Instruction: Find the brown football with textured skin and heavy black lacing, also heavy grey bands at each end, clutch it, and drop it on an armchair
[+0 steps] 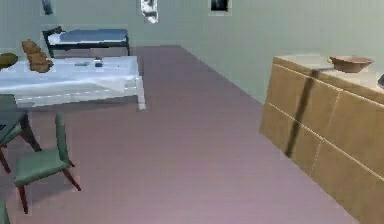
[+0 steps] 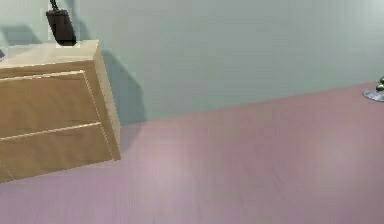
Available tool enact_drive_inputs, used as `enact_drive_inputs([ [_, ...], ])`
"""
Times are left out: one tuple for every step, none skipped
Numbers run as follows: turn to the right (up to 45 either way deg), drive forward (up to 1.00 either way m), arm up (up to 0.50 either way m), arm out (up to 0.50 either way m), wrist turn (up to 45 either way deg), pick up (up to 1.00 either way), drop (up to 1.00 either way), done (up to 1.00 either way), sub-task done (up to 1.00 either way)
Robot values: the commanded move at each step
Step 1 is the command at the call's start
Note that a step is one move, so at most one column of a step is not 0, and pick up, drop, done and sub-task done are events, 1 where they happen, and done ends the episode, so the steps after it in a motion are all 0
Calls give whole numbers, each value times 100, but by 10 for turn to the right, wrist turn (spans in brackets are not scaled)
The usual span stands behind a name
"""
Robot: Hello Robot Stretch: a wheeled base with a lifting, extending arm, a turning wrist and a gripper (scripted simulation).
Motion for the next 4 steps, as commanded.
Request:
enact_drive_inputs([
  [0,40,0,0,0,0,0,0,0],
  [-30,0,0,0,0,0,0,0,0],
  [0,100,0,0,0,0,0,0,0],
  [0,100,0,0,0,0,0,0,0],
])
